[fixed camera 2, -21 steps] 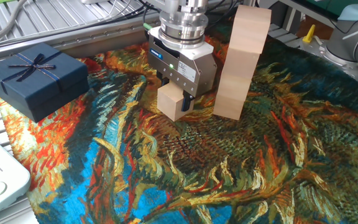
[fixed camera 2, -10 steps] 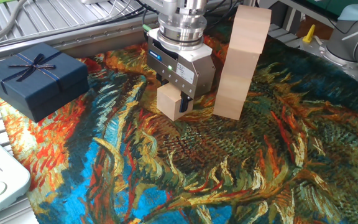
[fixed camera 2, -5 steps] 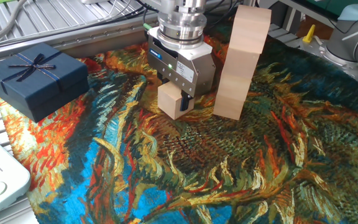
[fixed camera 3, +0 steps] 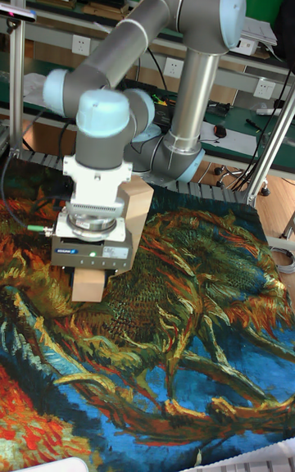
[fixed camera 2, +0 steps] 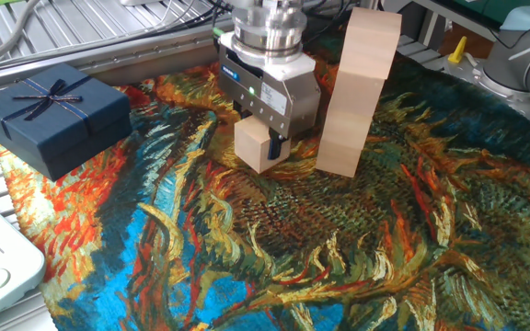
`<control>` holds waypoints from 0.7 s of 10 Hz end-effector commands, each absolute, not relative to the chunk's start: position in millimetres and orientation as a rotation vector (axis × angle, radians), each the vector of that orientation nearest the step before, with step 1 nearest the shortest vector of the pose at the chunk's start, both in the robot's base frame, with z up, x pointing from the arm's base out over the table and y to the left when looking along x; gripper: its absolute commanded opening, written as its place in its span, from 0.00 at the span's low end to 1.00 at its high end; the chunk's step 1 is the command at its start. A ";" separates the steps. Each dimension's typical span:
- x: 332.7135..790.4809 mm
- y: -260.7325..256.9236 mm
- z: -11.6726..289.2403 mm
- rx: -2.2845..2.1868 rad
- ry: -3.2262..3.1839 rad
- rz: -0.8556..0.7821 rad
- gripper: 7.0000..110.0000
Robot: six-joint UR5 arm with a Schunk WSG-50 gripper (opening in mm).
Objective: Stack the blocks in a vertical line of five
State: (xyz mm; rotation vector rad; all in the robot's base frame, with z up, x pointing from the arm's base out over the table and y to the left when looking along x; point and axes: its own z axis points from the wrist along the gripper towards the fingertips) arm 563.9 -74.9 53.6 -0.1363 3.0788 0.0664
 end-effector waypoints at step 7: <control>571.5 -31.4 195.8 -0.458 3.022 -0.019 0.00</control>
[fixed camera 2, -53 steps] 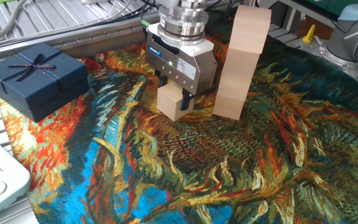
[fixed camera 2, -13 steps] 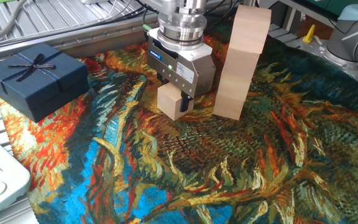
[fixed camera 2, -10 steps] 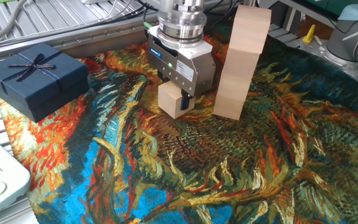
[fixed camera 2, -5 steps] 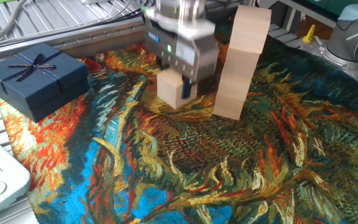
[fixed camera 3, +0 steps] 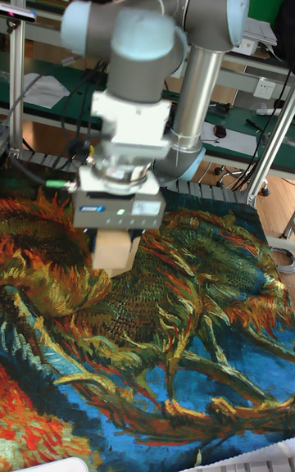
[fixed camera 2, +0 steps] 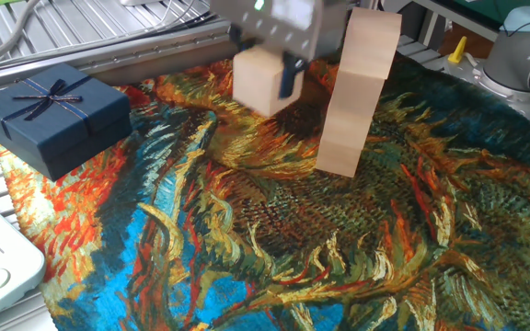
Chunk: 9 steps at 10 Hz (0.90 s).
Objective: Stack the blocks in a vertical line of five
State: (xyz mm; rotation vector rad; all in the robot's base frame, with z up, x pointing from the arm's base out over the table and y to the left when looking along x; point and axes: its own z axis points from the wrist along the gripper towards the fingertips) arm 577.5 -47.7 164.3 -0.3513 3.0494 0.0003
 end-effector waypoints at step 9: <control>542.4 13.5 200.4 -0.691 3.035 0.276 0.00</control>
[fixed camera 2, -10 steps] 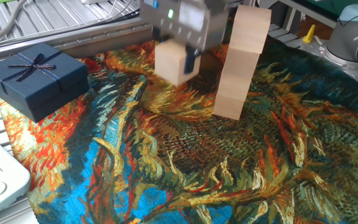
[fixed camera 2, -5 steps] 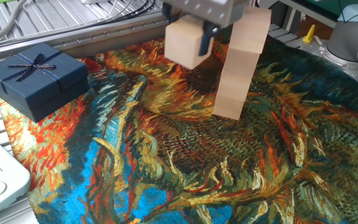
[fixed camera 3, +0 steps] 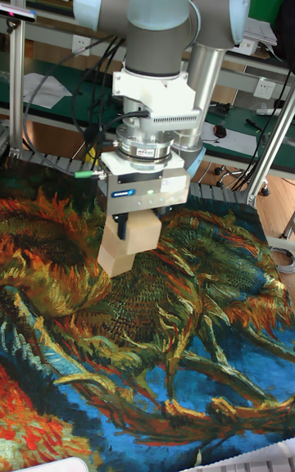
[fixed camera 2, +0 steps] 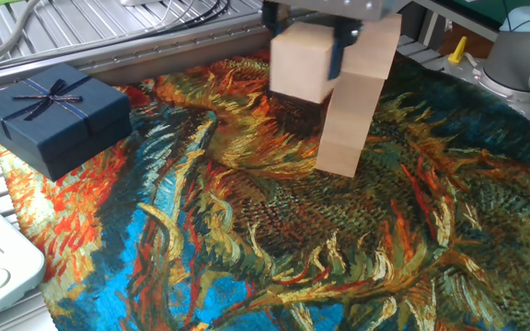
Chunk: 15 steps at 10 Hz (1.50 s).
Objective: Stack the blocks in a vertical line of five
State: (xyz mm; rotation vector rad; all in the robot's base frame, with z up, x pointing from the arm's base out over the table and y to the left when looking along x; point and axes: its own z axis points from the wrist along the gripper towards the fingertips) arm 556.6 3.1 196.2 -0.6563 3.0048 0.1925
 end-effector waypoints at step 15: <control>505.3 -47.3 301.1 -1.103 2.939 0.116 0.00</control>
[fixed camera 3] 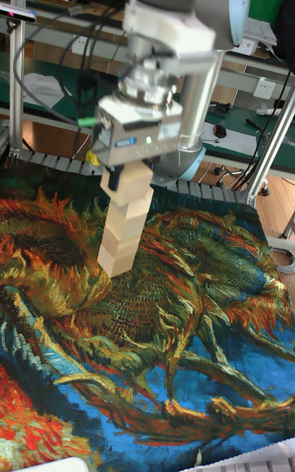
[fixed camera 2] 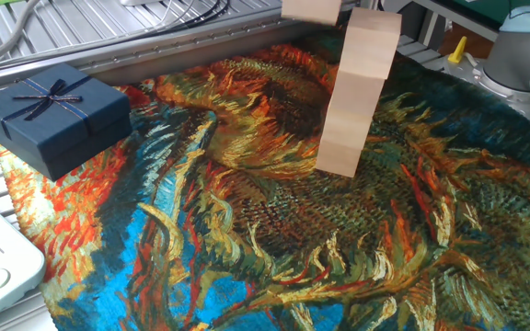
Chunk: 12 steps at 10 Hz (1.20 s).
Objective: Stack the blocks in a vertical line of five
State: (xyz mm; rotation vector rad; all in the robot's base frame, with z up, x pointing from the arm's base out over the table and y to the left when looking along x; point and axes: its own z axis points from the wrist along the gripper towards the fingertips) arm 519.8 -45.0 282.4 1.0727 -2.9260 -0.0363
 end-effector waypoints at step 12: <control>501.7 -34.5 266.5 1.181 -2.957 -0.142 0.00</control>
